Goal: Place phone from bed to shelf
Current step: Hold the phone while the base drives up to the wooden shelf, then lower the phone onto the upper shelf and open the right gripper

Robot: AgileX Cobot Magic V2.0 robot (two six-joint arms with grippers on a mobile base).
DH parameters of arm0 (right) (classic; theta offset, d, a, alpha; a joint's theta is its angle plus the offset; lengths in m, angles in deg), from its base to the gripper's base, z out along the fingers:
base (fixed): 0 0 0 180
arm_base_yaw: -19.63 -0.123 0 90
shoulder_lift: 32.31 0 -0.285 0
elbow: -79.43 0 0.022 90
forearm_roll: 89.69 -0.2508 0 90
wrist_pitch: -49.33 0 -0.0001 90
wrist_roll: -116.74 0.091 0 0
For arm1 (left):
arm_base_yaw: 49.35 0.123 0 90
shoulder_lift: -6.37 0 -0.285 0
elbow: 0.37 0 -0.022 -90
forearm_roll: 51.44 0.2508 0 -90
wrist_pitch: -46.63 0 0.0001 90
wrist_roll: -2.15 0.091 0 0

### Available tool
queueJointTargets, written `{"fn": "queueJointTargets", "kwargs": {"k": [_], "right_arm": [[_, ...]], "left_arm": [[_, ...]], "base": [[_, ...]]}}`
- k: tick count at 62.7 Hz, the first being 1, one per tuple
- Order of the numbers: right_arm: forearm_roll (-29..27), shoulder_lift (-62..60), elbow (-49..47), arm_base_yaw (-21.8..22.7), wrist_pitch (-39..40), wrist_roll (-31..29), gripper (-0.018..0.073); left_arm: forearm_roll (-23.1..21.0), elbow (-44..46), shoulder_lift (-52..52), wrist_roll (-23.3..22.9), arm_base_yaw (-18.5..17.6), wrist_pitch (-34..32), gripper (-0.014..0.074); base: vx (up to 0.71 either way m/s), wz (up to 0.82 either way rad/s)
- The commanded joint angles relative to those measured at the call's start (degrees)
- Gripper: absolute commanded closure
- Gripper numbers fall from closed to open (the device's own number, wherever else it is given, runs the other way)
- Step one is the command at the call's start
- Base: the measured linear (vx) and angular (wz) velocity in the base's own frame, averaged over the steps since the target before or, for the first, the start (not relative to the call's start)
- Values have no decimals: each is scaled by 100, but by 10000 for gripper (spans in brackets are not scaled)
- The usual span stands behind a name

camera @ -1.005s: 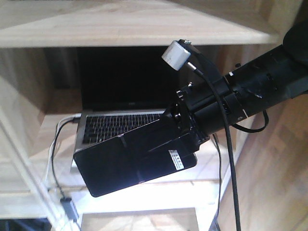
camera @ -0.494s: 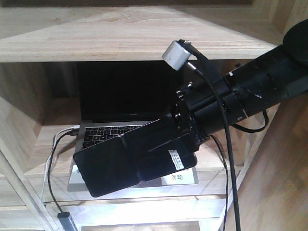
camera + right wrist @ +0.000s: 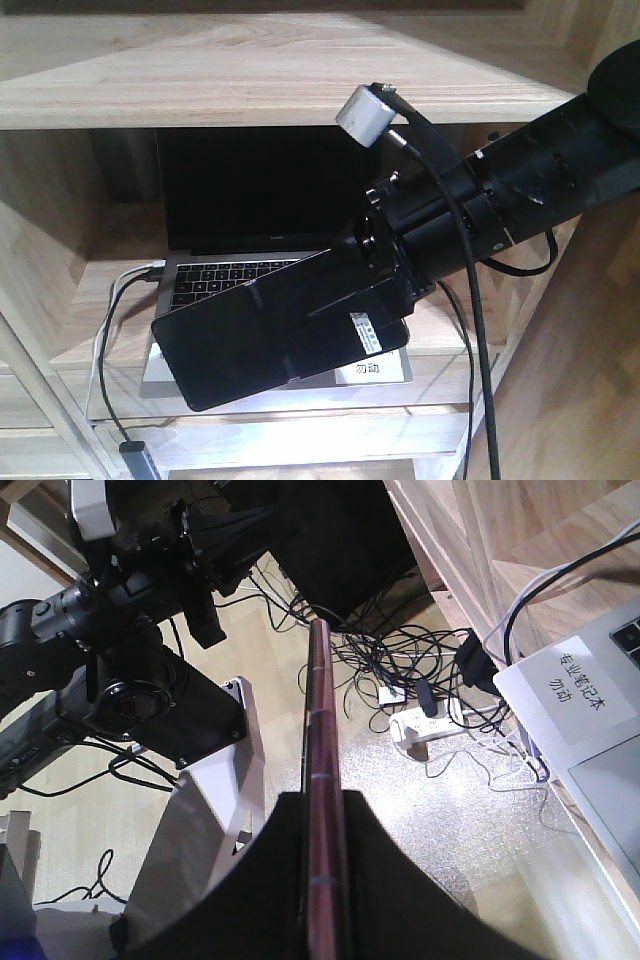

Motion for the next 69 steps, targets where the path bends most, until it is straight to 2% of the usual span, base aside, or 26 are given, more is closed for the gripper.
{"fn": "queueJointTargets", "kwargs": {"k": [1, 24, 46, 54, 69], "right_arm": [[-432, -208, -133, 8, -335, -6, 561], [-457, -208, -133, 8, -334, -6, 561], [-805, -208, -197, 8, -304, -133, 561], [-881, -208, -574, 8, -303, -76, 561], [-883, -152, -1866, 8, 87, 370, 561]], "left_arm": [[-53, -41, 48, 0, 2, -399, 595], [-53, -41, 48, 0, 2, -399, 595], [-53, -41, 48, 0, 2, -399, 595], [-53, -41, 48, 0, 2, -399, 595], [-53, -41, 48, 0, 2, -399, 595]], "base": [[0, 0], [0, 0], [0, 0], [0, 0], [0, 0]]}}
